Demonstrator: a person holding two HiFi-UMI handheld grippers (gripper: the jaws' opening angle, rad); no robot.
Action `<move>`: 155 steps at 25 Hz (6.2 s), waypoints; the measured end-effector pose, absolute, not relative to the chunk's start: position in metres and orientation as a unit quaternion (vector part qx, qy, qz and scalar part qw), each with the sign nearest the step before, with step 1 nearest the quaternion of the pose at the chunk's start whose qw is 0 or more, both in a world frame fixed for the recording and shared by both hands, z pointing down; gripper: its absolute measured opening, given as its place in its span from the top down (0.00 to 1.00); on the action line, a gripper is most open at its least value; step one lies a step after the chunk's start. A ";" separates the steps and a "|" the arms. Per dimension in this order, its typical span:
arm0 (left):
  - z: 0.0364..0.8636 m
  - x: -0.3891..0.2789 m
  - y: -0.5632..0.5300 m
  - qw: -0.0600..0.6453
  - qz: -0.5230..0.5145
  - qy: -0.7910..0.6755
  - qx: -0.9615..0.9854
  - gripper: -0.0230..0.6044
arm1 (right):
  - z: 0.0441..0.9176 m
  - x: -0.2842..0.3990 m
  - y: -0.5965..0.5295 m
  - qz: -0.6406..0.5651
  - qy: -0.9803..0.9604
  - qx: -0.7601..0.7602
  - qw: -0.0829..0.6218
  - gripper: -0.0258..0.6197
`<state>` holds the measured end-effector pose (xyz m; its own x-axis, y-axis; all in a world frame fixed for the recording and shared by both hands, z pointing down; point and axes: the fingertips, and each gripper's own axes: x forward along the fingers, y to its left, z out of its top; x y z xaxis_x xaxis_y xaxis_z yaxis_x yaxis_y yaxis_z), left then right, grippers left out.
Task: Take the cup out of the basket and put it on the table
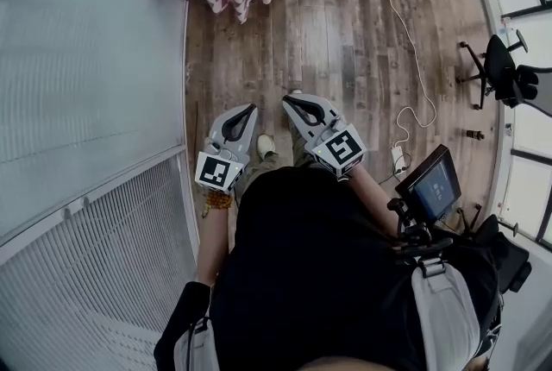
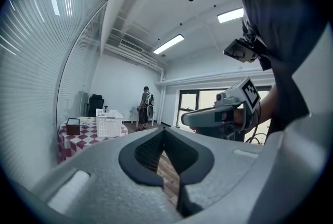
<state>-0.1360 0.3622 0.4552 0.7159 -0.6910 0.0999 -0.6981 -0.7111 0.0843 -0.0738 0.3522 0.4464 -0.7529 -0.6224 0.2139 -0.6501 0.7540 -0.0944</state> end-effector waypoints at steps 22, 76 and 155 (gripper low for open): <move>0.450 0.034 0.111 0.055 0.113 -0.381 0.916 0.95 | 0.476 0.174 0.088 0.141 -0.869 0.474 -0.003 0.94; 0.457 -0.118 -0.351 0.053 0.023 -0.666 0.744 0.95 | 0.539 -0.051 -0.449 -0.239 -0.887 -0.087 0.385 0.85; 0.485 -0.226 -0.203 0.070 0.044 -0.779 0.622 0.96 | 0.735 -0.093 -0.491 -0.046 -0.765 -0.082 0.637 0.92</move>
